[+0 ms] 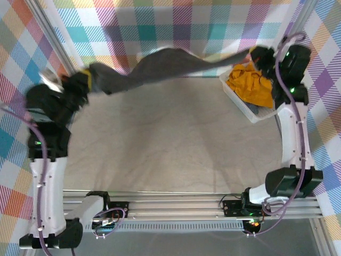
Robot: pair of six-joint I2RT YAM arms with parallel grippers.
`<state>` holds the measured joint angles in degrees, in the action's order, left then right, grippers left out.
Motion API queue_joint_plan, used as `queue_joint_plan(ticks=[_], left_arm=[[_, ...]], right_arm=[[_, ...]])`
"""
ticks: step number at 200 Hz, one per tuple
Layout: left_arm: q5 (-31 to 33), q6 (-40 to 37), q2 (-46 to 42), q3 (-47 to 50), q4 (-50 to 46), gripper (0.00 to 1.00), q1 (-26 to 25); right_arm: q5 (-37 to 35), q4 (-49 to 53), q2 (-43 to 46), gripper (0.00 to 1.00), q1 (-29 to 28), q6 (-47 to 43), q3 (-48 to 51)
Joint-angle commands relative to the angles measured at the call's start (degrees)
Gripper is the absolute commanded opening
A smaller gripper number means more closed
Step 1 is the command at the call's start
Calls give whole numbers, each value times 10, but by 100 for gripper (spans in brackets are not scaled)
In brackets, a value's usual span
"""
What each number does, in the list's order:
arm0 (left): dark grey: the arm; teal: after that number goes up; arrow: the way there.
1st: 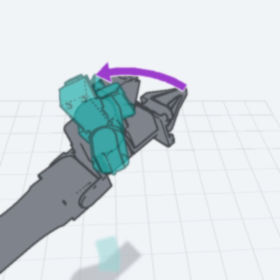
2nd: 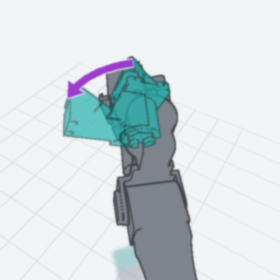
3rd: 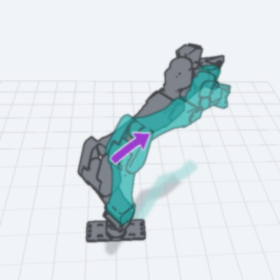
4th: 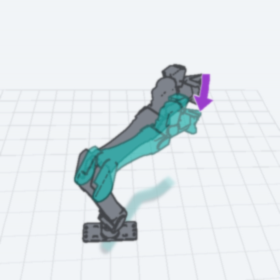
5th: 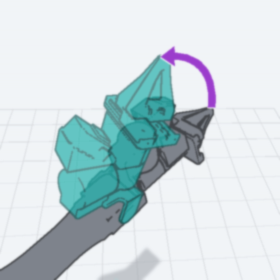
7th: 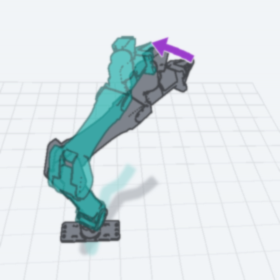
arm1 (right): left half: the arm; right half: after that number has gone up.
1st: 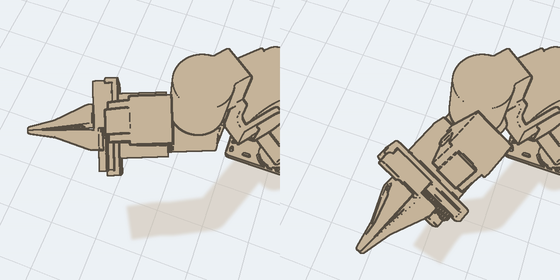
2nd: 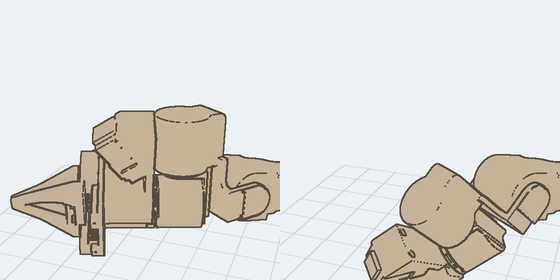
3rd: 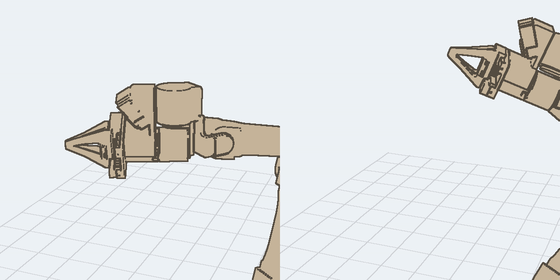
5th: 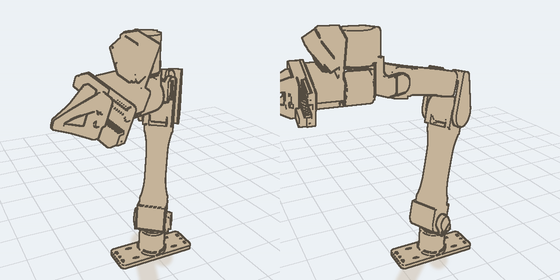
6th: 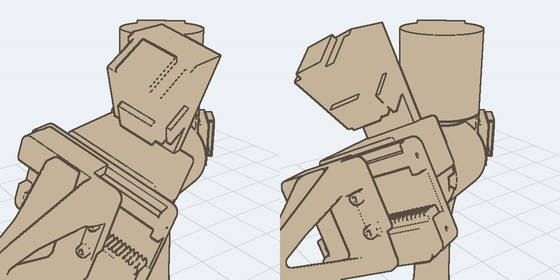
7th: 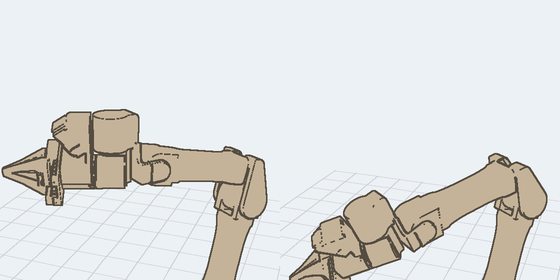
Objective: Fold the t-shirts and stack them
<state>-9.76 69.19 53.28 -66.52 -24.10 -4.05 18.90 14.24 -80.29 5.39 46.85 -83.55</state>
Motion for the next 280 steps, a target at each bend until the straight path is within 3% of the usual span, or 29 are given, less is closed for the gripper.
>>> queue_joint_plan(ticks=[1, 17, 31, 62, 88, 120, 183, 243, 280], left_arm=[[75, 86, -44, 166, -91, 0, -76], [95, 149, -86, 262, -140, 0, -135], [51, 180, -80, 332, -152, 0, -151], [-21, 185, -14, 426, -56, 0, -161], [-19, 159, 13, 392, -76, 0, -163], [16, 134, 5, 326, -194, 0, -164], [57, 187, -141, 306, -398, 0, -164], [59, 205, -185, 290, -449, 0, -164], [10, 181, -141, 295, -422, 0, -165]], right_arm=[[-71, 73, 7, 0, -2, -18, 152], [-92, 103, 21, 0, -5, 9, 238], [-99, 117, 19, 0, -22, 7, 290], [-121, 184, -27, 0, -35, -15, 311], [-149, 219, -25, 0, -36, -33, 313], [-189, 251, -2, 0, -36, -41, 317], [-254, 330, 48, 0, -36, -48, 308], [-342, 391, 97, 0, -36, -30, 322], [-328, 380, 126, 0, -36, -26, 362]])
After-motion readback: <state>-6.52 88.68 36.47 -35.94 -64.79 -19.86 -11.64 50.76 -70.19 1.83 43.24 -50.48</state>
